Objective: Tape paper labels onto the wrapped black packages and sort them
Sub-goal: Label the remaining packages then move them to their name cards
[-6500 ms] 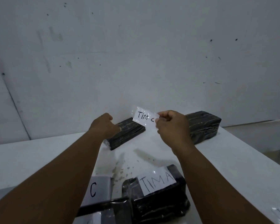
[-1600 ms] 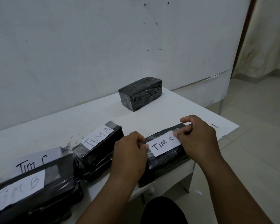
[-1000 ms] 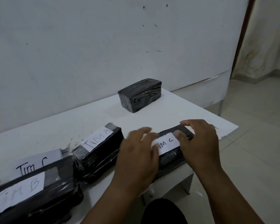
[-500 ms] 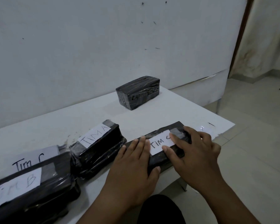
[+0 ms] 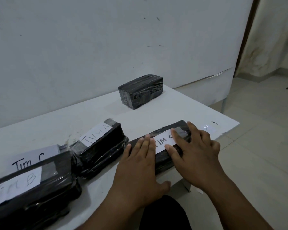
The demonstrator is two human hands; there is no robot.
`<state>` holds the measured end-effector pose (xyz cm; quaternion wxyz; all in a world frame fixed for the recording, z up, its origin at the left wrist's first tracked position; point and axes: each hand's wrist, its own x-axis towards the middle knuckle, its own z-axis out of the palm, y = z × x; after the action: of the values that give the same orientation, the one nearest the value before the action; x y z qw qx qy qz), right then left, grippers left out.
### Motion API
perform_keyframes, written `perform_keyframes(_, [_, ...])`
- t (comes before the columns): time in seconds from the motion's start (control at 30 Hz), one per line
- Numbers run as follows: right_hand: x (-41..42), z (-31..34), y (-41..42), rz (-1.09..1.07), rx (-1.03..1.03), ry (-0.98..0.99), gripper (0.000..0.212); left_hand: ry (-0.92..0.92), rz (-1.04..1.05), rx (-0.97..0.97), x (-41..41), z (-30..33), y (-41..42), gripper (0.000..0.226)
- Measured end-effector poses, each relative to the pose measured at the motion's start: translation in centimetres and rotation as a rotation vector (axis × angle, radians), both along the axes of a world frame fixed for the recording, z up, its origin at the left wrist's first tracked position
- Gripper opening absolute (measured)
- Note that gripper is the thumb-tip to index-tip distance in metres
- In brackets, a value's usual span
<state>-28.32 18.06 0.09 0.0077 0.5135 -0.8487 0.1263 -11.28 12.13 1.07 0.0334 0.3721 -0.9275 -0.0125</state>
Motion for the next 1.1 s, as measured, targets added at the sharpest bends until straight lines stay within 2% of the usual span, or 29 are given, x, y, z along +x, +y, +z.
perform_keyframes(0.13, [-0.1,0.1,-0.2,-0.032,-0.004,-0.023,0.077,0.042,0.047,0.0,-0.9,0.7,0.1,0.12])
perform_keyframes(0.3, [0.2,-0.1,0.1,0.035,-0.075,-0.005,0.06,0.229,-0.155,0.048,-2.2,0.0,-0.5,0.112])
perform_keyframes(0.43, [-0.2,-0.2,0.0,0.027,-0.087,-0.038,0.063,0.179,-0.132,-0.009,-2.4,-1.0,-0.8,0.118])
perform_keyframes(0.57, [-0.5,-0.3,-0.1,0.001,-0.102,-0.063,0.078,0.117,-0.082,0.001,-2.1,-0.6,-0.8,0.124])
perform_keyframes(0.8, [-0.5,-1.3,0.1,-0.029,-0.199,-0.091,0.075,0.017,-0.034,0.007,-0.9,0.0,-0.6,0.125])
perform_keyframes(1.03, [-0.5,-0.9,0.2,-0.056,-0.208,-0.178,0.093,-0.116,0.067,0.043,-0.4,1.2,-0.2,0.129])
perform_keyframes(1.1, [-1.7,-0.5,0.1,-0.122,-0.217,-0.23,0.086,-0.148,0.107,0.066,-0.7,1.8,-0.1,0.13])
